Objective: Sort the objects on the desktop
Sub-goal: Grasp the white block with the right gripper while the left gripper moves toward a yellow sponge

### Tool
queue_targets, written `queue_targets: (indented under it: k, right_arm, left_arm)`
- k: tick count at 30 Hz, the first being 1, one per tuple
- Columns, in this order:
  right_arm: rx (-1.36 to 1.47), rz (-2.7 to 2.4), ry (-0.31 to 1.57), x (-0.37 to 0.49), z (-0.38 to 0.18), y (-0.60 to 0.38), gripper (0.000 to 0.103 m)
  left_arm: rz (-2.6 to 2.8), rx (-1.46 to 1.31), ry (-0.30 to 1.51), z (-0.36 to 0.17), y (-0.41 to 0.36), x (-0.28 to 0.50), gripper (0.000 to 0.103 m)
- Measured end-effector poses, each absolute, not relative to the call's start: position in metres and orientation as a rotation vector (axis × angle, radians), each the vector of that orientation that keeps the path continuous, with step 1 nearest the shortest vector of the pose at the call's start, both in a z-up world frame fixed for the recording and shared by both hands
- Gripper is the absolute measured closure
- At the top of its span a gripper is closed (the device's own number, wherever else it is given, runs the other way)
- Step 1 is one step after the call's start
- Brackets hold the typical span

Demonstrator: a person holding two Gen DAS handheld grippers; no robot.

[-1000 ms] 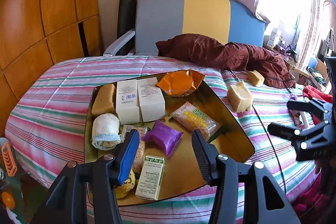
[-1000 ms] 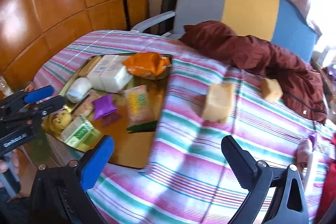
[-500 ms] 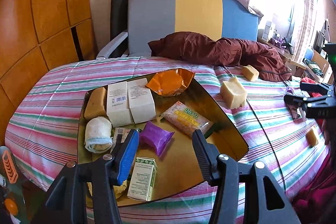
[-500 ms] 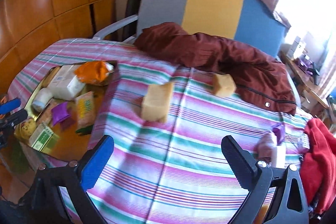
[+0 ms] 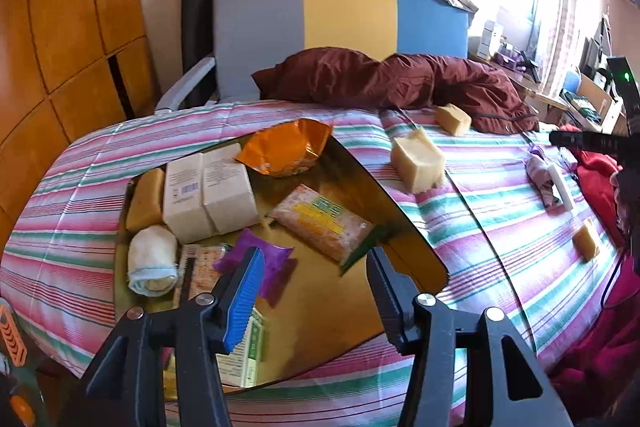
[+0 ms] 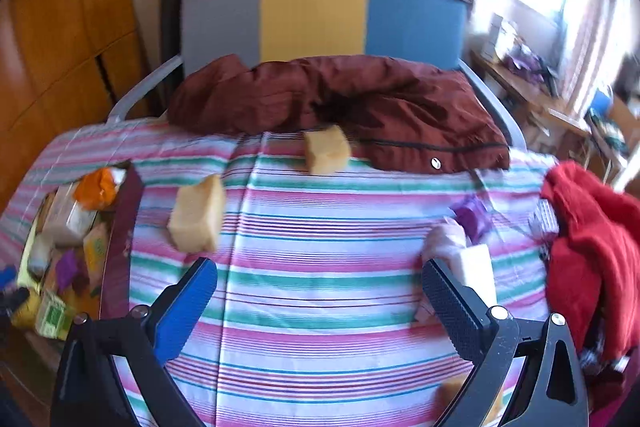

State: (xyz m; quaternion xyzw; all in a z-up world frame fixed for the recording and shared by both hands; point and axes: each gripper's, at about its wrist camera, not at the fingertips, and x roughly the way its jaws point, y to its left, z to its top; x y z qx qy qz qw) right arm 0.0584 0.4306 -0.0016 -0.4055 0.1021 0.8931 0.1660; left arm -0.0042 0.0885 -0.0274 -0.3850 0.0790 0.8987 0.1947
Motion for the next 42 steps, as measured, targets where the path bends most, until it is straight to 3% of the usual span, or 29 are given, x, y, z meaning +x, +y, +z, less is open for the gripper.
queue_targets:
  k: [5, 18, 30, 36, 42]
  right_arm:
    - [-1.111, 2.526, 0.581, 0.072, -0.006, 0.469, 0.001]
    - [-0.876, 2.442, 0.841, 0.115, 0.015, 0.549, 0.010]
    - [-1.166, 2.202, 0.857, 0.105, -0.051, 0.593, 0.014]
    - [-1.278, 2.138, 0.807, 0.093, -0.075, 0.605, 0.006]
    - [-1.381, 2.096, 0.733, 0.079, -0.093, 0.608, 0.006]
  left_arm:
    - [2.482, -1.076, 0.232, -0.029, 0.098, -0.001, 0.049]
    - [2.392, -1.072, 0.246, -0.030, 0.124, -0.002, 0.049]
    - [2.305, -1.097, 0.254, -0.034, 0.152, -0.009, 0.049]
    - [2.263, -1.112, 0.250, -0.037, 0.166, -0.015, 0.049]
    - [2.224, -1.123, 0.229, -0.037, 0.179, -0.026, 0.049]
